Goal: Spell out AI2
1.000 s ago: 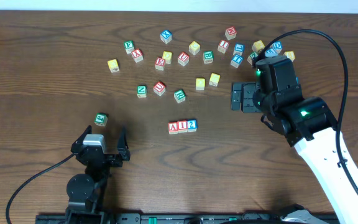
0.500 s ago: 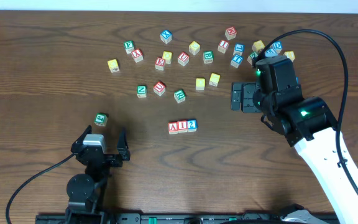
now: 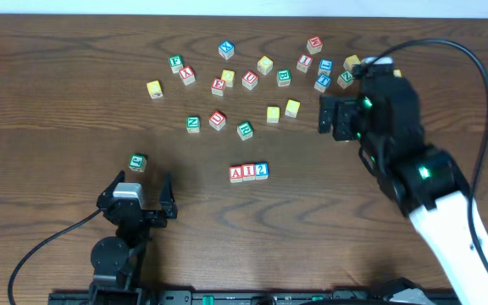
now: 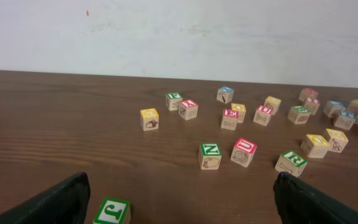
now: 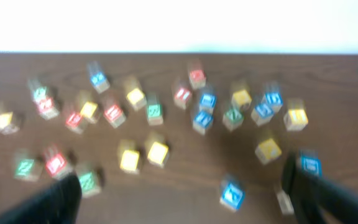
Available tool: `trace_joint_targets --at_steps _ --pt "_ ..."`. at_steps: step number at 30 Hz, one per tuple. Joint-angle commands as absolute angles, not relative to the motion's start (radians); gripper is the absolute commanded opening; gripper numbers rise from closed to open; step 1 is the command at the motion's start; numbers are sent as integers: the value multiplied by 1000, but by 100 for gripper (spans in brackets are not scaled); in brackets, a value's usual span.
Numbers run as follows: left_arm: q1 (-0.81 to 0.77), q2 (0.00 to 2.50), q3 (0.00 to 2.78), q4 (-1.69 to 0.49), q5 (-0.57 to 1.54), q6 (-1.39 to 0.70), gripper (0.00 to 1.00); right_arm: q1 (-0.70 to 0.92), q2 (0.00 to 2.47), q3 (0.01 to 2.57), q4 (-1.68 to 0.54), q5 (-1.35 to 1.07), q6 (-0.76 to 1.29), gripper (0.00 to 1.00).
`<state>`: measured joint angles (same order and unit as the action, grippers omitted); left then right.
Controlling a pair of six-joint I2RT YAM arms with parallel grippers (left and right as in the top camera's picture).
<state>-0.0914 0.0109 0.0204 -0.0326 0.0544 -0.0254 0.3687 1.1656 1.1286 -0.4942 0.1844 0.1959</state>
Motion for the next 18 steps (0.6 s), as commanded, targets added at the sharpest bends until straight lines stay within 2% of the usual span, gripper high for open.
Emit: trace_joint_targets --at_steps 1,5,10,13,18 --pt "-85 4 5 -70 60 -23 93 358 1003 949 -320 140 41 99" --pt "-85 4 5 -70 60 -23 93 340 806 685 -89 139 17 99" --pt "-85 4 5 -70 60 -23 93 275 588 415 65 27 -90 99" --pt "-85 4 5 -70 60 -23 93 219 488 309 110 -71 -179 99" --pt "-85 4 5 -70 60 -23 93 117 322 190 119 -127 -189 99"
